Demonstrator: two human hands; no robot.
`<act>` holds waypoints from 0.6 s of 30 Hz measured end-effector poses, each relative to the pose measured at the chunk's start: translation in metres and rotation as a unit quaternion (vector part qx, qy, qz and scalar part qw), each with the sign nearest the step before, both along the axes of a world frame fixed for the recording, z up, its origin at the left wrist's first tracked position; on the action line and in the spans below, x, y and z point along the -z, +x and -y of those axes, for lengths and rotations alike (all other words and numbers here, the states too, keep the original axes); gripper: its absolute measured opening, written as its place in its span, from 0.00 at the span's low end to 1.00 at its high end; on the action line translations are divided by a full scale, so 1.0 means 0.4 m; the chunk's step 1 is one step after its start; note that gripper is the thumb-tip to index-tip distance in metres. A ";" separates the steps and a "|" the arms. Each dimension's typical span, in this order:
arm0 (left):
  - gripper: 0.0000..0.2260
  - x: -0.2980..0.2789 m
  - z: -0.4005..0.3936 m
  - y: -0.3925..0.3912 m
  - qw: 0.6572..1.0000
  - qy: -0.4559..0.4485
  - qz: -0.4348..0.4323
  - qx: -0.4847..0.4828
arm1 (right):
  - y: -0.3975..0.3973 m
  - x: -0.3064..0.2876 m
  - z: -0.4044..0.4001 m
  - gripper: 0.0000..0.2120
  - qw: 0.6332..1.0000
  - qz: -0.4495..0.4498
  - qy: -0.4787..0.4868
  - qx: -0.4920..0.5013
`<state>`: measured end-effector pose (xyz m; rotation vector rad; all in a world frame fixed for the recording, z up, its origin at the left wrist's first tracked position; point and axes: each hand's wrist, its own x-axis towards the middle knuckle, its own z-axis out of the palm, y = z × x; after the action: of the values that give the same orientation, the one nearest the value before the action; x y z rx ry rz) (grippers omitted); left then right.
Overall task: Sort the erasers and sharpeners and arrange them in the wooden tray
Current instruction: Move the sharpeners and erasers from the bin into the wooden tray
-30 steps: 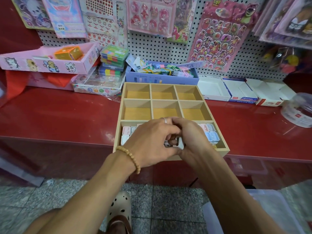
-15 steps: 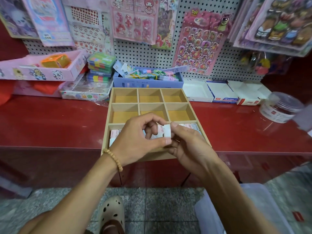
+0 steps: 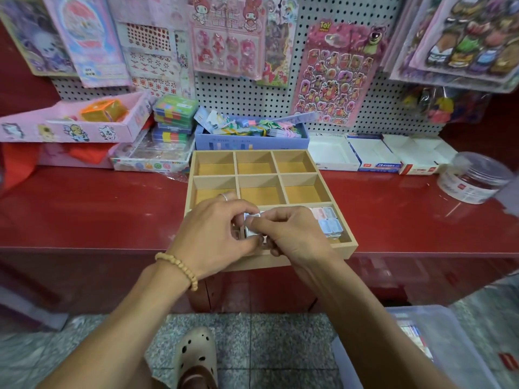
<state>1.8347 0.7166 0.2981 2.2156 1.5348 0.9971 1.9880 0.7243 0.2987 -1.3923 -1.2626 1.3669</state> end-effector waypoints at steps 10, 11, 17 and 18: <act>0.14 0.012 -0.061 -0.109 0.969 -0.099 -0.205 -0.091 | 0.017 -0.002 -0.040 0.03 1.000 0.007 -0.015 -0.007; 0.16 0.017 -0.066 -0.116 0.960 -0.115 -0.238 -0.097 | 0.029 -0.003 -0.047 0.04 1.000 0.010 -0.008 -0.002; 0.18 0.052 -0.093 -0.115 0.934 -0.102 -0.325 -0.111 | 0.069 -0.008 -0.081 0.07 0.998 0.007 0.027 0.056; 0.18 0.056 -0.095 -0.114 0.933 -0.095 -0.328 -0.115 | 0.073 -0.006 -0.084 0.07 0.997 0.009 0.030 0.063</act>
<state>1.7892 0.7547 0.2759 2.3859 2.0888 0.1116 2.0174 0.7577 0.3012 -1.4207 -1.1965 1.2227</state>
